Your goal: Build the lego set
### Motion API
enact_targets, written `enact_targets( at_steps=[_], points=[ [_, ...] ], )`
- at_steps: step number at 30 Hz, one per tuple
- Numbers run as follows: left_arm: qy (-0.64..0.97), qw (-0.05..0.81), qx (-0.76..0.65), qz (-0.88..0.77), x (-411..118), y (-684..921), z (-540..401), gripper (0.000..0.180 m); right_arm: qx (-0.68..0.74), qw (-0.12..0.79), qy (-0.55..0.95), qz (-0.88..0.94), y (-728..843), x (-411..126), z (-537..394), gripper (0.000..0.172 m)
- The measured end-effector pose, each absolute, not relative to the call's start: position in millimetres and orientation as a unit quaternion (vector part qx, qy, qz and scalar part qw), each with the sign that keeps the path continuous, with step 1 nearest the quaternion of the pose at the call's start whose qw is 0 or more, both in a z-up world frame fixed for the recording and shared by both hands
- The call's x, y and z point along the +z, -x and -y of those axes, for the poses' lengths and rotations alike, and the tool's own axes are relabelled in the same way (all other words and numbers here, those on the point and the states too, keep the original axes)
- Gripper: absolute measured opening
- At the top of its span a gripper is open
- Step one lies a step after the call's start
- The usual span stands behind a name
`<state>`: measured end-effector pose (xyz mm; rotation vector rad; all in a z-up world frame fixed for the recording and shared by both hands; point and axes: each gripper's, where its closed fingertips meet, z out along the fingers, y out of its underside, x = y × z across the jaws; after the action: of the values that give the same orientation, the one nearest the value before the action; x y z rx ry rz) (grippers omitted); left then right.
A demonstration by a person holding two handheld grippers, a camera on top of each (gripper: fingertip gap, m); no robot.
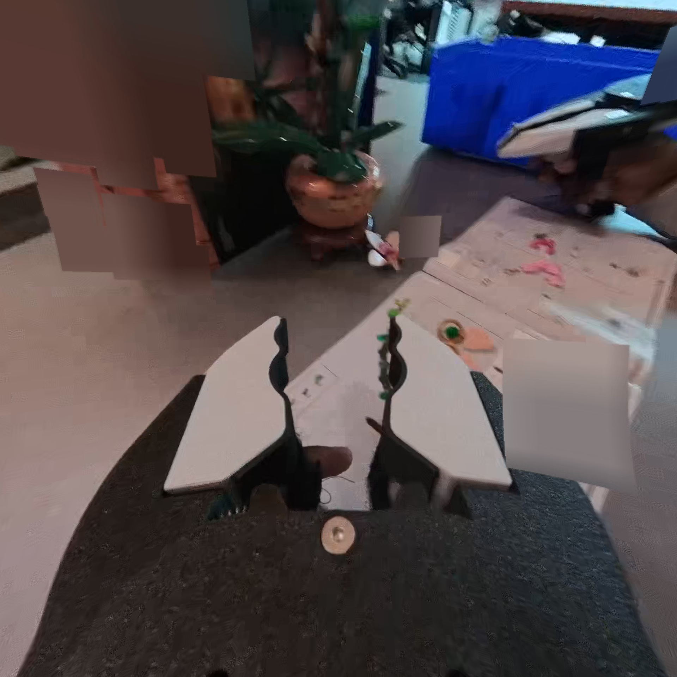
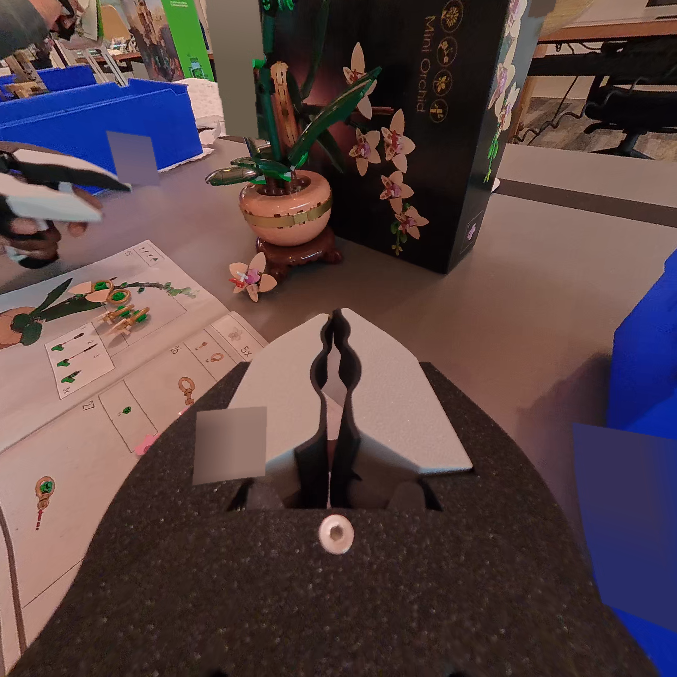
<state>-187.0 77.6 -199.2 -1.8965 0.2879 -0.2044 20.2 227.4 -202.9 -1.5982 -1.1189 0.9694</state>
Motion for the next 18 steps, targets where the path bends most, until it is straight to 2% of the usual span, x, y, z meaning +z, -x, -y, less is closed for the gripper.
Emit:
enact_targets(
  at_steps=[2, 5, 13, 18],
  points=[
    [0.831, 0.507, -0.141, -0.181, -211.5, 169.1, -58.0, 0.056, 0.394, 0.462, 0.652, 0.455, -20.2, -203.3, -227.8, 0.000],
    [0.856, 0.450, -0.120, -0.224, -227.0, 165.3, -43.8, 0.059, 0.393, 0.459, 0.654, 0.455, -19.8, -204.1, -228.0, 0.000],
    [0.888, 0.368, -0.086, -0.263, -245.0, 157.7, -31.7, 0.051, 0.397, 0.457, 0.655, 0.452, -20.0, -203.9, -228.8, 0.000],
    [0.892, 0.354, -0.079, -0.269, -252.9, 153.8, -35.2, 0.046, 0.398, 0.457, 0.654, 0.452, -20.0, -203.7, -228.5, 0.000]
  ],
)
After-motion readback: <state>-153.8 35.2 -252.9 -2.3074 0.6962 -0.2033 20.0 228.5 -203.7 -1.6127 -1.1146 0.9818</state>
